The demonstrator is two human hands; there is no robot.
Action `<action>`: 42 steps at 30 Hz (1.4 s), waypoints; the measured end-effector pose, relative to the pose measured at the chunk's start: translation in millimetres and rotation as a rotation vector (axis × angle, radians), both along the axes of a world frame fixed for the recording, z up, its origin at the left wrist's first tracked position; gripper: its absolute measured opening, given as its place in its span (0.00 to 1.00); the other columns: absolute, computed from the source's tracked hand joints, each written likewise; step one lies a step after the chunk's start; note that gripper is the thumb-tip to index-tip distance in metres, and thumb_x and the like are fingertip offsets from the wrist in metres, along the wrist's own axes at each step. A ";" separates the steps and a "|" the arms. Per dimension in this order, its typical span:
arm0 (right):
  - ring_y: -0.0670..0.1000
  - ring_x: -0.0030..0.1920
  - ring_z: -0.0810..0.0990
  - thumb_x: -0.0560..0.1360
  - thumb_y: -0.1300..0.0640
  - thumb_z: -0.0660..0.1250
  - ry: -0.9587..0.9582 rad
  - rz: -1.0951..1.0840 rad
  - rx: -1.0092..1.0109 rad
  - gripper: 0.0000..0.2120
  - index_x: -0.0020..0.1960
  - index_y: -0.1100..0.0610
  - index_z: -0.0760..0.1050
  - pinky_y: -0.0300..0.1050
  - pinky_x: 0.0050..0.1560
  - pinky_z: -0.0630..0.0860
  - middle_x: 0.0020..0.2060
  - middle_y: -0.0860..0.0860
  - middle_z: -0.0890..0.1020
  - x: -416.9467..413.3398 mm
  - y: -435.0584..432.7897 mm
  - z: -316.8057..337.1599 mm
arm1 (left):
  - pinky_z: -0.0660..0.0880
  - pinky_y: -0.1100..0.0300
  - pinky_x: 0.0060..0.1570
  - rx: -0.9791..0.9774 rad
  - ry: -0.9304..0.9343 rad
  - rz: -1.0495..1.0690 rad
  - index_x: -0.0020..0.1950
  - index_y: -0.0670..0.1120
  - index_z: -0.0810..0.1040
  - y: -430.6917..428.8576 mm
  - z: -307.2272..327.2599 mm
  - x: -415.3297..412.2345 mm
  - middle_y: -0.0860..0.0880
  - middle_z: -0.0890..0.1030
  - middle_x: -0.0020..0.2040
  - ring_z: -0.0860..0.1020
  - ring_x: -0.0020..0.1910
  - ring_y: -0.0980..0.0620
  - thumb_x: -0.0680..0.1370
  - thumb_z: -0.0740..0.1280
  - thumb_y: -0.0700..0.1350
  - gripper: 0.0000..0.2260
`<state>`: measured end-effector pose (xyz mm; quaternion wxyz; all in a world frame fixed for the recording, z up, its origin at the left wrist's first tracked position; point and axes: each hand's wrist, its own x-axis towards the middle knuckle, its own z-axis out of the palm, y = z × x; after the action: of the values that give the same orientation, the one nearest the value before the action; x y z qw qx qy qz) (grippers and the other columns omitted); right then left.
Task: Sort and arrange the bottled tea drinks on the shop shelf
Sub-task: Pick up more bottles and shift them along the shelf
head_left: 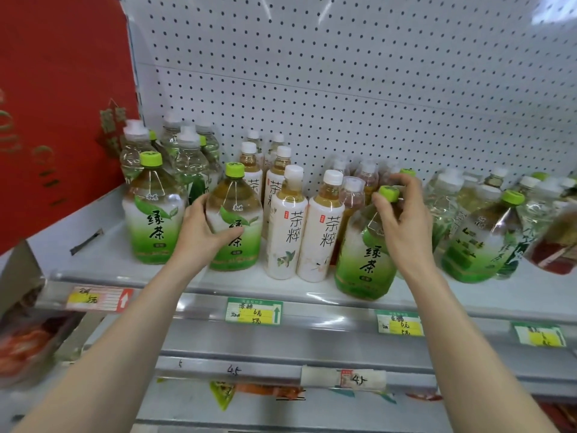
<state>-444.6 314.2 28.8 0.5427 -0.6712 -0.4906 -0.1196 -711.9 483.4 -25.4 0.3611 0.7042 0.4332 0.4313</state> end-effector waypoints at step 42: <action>0.51 0.56 0.82 0.52 0.36 0.81 0.590 -0.145 0.022 0.43 0.61 0.51 0.71 0.58 0.58 0.80 0.56 0.49 0.81 73.5 -174.7 -36.2 | 0.78 0.66 0.45 -0.088 -0.419 -0.454 0.61 0.46 0.78 -181.9 9.7 114.3 0.55 0.85 0.49 0.83 0.50 0.59 0.63 0.80 0.44 0.27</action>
<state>-371.1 139.6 -7.4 0.6590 -0.7044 -0.2611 0.0371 -597.6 301.5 -15.7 0.5598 0.6623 0.1994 0.4564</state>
